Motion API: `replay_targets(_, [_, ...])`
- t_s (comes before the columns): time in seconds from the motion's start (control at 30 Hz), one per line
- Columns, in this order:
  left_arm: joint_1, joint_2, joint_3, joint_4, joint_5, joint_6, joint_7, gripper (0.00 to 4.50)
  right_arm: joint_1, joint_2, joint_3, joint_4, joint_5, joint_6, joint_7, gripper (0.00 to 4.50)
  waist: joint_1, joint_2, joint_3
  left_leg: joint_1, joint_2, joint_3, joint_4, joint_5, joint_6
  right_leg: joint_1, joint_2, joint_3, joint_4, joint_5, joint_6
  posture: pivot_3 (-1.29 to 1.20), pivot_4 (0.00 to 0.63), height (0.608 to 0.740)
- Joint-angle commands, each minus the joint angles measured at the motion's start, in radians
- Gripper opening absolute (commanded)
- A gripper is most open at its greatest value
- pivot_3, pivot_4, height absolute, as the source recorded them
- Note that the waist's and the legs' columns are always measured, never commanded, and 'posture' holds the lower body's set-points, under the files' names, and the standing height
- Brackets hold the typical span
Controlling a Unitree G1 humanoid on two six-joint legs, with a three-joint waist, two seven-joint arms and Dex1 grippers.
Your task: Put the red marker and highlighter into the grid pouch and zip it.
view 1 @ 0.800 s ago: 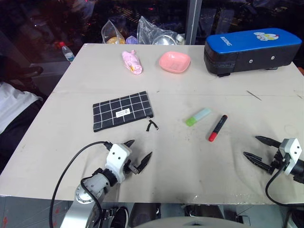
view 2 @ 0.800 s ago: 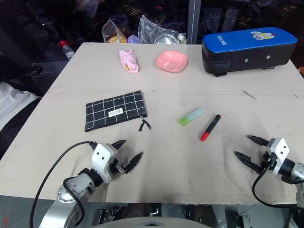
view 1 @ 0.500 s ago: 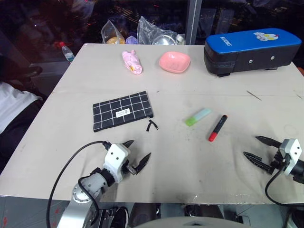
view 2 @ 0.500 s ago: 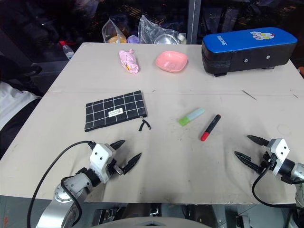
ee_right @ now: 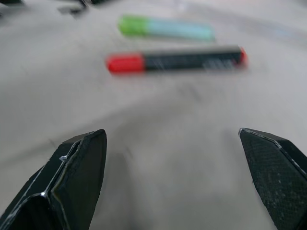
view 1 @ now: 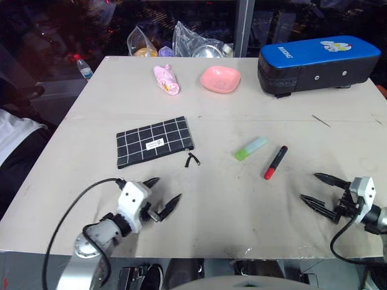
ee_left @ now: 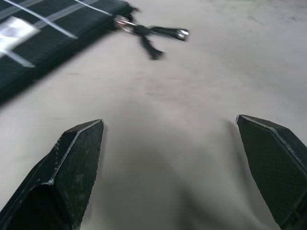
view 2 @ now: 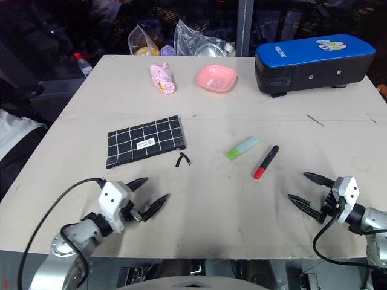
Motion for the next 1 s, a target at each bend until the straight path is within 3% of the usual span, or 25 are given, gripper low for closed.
replay_targets(0.03, [-0.022,0.059,0.142,0.049,-0.060,-0.043,-0.048,4.50,0.000,0.012,0.022,-0.150,0.047,0.062,-0.011,4.46,0.001,0.000,0.000,0.000,0.000,0.000,0.000,0.000,0.000,0.000,0.000,0.000,0.000,0.000,0.000,0.00,0.150,0.740])
replay_targets(0.23, [-0.108,0.192,0.301,0.329,-0.041,-0.137,-0.115,4.50,-0.025,0.041,0.084,-0.314,0.036,0.130,-0.076,4.46,0.002,-0.001,0.000,-0.001,0.000,-0.001,0.000,0.000,0.000,0.000,-0.001,-0.006,-0.001,0.000,0.000,0.00,0.150,0.740])
replay_targets(0.4, [-0.218,0.282,0.319,0.605,0.017,-0.259,-0.132,4.50,-0.043,0.030,0.108,-0.359,-0.005,0.158,-0.120,4.46,0.003,-0.002,0.001,-0.002,0.000,-0.001,0.000,0.000,0.000,0.000,-0.001,-0.007,-0.001,0.000,0.000,0.00,0.150,0.740])
replay_targets(0.73, [-0.514,0.395,0.154,1.112,0.202,-0.524,-0.158,4.50,-0.116,0.020,0.111,-0.407,-0.003,0.226,-0.180,4.46,0.004,-0.005,0.002,-0.006,-0.002,0.001,0.000,0.000,0.000,-0.005,-0.002,-0.008,0.001,0.002,0.003,0.00,0.150,0.740])
replay_targets(1.0, [-0.744,0.416,-0.062,1.317,0.390,-0.720,-0.167,4.50,-0.151,0.028,0.112,-0.450,0.010,0.285,-0.235,4.46,0.004,-0.005,0.001,-0.006,-0.004,0.001,0.001,0.000,0.000,-0.005,-0.002,-0.008,0.003,0.002,0.003,0.00,0.150,0.740])
